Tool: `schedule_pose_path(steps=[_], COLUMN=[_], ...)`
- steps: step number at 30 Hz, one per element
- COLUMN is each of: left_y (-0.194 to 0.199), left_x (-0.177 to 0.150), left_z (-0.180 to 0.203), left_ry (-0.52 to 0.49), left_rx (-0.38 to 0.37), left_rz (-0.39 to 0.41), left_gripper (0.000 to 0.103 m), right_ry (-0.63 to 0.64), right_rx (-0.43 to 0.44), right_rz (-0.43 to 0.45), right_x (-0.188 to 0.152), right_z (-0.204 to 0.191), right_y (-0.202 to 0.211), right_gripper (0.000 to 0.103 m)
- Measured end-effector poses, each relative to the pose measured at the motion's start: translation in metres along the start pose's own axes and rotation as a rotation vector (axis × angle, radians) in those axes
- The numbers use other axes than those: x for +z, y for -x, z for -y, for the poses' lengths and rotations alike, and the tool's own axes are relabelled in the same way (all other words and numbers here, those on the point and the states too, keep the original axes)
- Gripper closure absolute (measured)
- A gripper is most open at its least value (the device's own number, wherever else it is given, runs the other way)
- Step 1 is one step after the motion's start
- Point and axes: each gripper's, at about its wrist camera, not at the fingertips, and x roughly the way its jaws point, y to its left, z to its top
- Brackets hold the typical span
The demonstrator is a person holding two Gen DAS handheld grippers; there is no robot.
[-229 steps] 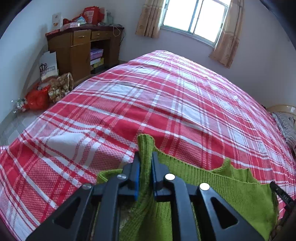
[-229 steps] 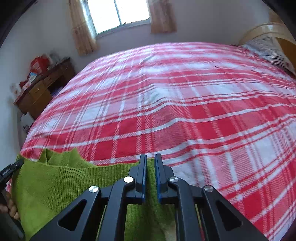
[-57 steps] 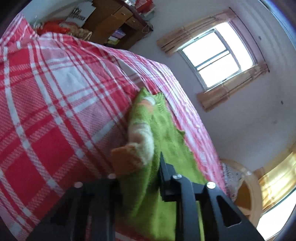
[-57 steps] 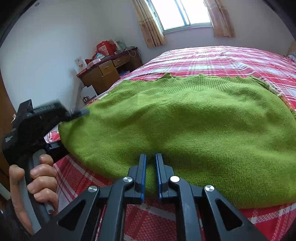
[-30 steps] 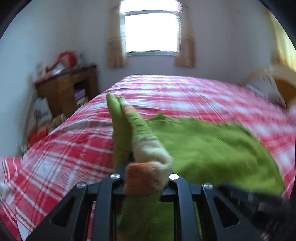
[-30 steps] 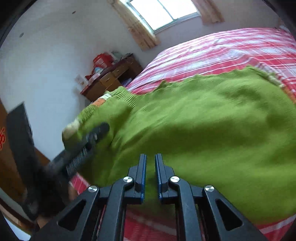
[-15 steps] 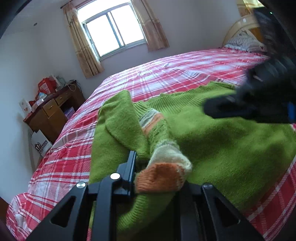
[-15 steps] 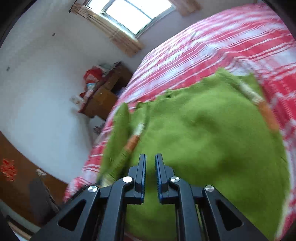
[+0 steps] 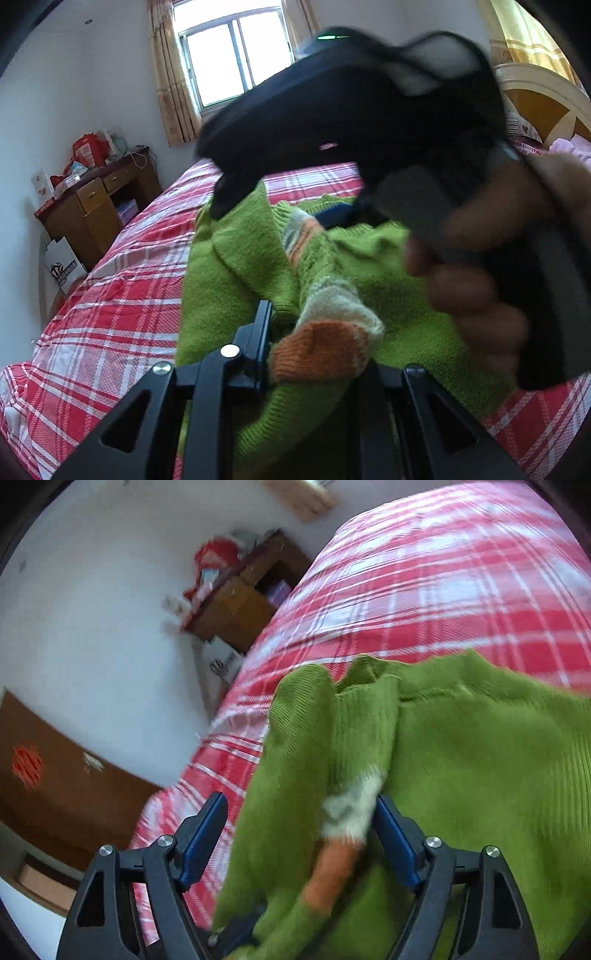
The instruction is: Fold small clothes
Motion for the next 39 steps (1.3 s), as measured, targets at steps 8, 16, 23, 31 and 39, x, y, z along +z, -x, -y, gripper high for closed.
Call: schedule_pose_path(steps=[8, 16, 23, 31, 39], left_y=[0.004, 0.030, 0.037, 0.030, 0.024], left_x=[0.002, 0.018, 0.034, 0.049, 0.049], left_z=[0.000, -0.001, 0.044, 0.095, 0.139], left_ry=[0.009, 0.094, -0.010, -0.087, -0.147], left_rx=[-0.004, -0.086, -0.102, -0.157, -0.191], left_rz=[0.008, 0.061, 0.107, 0.087, 0.042], left_gripper=[0.084, 0.085, 0.085, 0.086, 0.086], right_ry=[0.334, 0.234, 0.180, 0.122, 0.044], right_rx=[-0.261, -0.178, -0.177, -0.224, -0.229], right_rz=[0.031, 0.102, 0.144, 0.150, 0.157], right_x=[-0.006, -0.007, -0.010, -0.019, -0.035], right_z=[-0.041, -0.017, 0.005, 0.052, 0.103], right_y=[-0.012, 0.029, 0.066, 0.107, 0.134], right_gripper=[0.089, 0.089, 0.089, 0.089, 0.089])
